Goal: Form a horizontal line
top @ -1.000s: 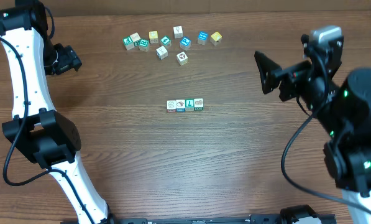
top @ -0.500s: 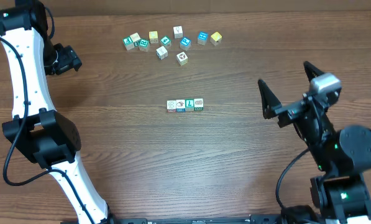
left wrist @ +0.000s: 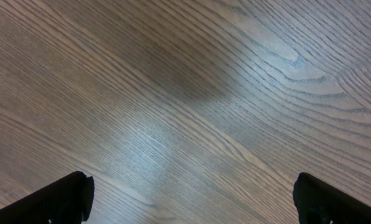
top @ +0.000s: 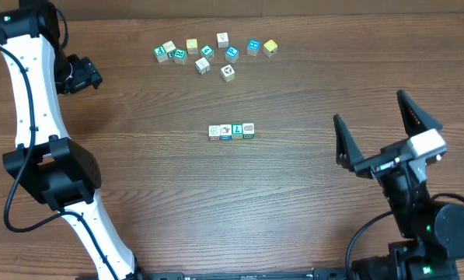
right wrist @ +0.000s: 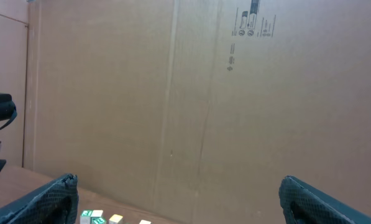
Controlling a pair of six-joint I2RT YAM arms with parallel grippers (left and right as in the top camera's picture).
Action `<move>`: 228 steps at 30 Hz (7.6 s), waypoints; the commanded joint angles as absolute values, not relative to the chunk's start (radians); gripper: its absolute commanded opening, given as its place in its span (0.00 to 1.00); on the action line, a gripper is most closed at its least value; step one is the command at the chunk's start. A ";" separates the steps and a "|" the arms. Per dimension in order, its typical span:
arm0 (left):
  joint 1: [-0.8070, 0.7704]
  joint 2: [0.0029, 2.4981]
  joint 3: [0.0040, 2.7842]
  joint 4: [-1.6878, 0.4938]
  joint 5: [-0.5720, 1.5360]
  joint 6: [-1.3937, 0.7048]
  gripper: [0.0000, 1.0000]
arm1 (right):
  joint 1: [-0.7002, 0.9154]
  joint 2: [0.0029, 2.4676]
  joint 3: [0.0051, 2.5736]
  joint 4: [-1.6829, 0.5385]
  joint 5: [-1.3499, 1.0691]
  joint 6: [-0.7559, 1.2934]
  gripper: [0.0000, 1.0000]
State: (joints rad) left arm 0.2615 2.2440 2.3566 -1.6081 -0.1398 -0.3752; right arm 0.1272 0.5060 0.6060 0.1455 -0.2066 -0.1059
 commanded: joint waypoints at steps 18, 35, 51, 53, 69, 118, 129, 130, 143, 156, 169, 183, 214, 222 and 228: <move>0.248 2.243 2.351 -1.610 -0.149 -0.389 1.00 | 0.082 0.163 0.289 0.366 -0.281 -0.110 1.00; 0.248 2.243 2.351 -1.610 -0.149 -0.389 1.00 | 0.043 0.003 0.138 0.381 -0.293 -0.110 1.00; 0.248 2.243 2.351 -1.610 -0.149 -0.389 1.00 | 0.043 0.003 0.031 0.405 -0.290 -0.110 1.00; 0.248 2.243 2.351 -1.610 -0.149 -0.389 1.00 | 0.043 0.003 0.013 0.414 -0.290 -0.110 1.00; 0.248 2.243 2.351 -1.610 -0.149 -0.389 1.00 | 0.044 0.002 0.007 -0.002 -0.282 -0.109 1.00; 0.248 2.243 2.351 -1.610 -0.149 -0.389 1.00 | 0.044 0.003 0.008 -0.070 -0.132 0.000 1.00; 0.248 2.247 2.351 -1.610 -0.149 -0.389 1.00 | 0.044 0.003 0.008 -0.070 -0.132 0.000 1.00; 0.250 2.247 2.352 -1.610 -0.149 -0.389 0.99 | 0.044 0.003 0.008 -0.070 -0.132 0.000 1.00; 0.252 2.064 2.352 -1.610 -0.149 -0.389 0.99 | 0.044 0.003 0.008 -0.070 -0.132 0.000 1.00; 0.252 1.840 2.352 -1.611 -0.149 -0.389 0.99 | 0.044 0.003 0.008 -0.070 -0.132 0.000 1.00; 0.233 1.836 2.351 -1.623 -0.176 -0.373 0.99 | 0.044 0.003 0.008 -0.070 -0.132 0.000 1.00; 0.137 1.836 2.351 -1.499 -0.155 -0.351 1.00 | 0.044 0.003 0.008 -0.070 -0.132 0.000 1.00; 0.136 1.364 1.171 -0.519 -0.006 -0.299 1.00 | 0.044 0.003 0.008 -0.070 -0.132 0.000 1.00; 0.120 1.290 0.917 -0.148 0.099 -0.299 1.00 | 0.044 0.003 0.008 -0.070 -0.132 0.000 1.00; 0.078 1.232 0.759 0.076 0.094 -0.282 0.99 | 0.044 0.003 0.008 -0.070 -0.132 0.000 1.00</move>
State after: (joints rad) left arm 0.0929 1.2686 0.8112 0.0425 0.0746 -0.3096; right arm 0.0471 0.0135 0.0185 -0.0731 -0.1413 -0.0032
